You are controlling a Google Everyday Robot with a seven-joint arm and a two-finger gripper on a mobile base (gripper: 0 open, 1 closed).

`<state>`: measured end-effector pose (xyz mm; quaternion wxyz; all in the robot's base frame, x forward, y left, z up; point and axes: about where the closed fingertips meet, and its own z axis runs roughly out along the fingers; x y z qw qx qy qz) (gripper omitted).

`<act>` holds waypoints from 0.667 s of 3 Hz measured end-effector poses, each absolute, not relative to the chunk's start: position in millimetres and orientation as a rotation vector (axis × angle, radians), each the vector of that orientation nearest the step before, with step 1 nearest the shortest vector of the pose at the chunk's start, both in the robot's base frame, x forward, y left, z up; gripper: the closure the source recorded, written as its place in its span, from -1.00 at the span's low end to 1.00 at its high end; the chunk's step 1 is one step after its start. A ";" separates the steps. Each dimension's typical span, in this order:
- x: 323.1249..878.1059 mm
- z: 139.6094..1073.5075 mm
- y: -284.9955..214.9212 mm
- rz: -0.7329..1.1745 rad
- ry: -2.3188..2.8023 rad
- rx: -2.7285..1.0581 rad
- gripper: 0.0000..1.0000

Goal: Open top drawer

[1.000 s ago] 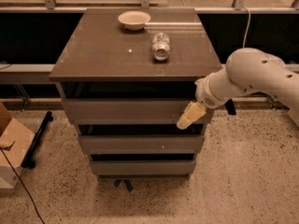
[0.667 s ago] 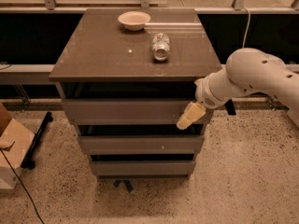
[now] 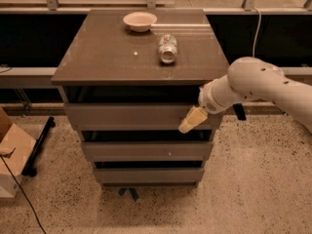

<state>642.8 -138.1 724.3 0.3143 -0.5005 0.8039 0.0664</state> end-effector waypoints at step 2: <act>665.7 693.2 -115.5 0.167 2.121 -1.342 -0.96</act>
Offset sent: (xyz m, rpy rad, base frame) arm 0.0626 0.0456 -0.0802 0.0103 0.0260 0.0405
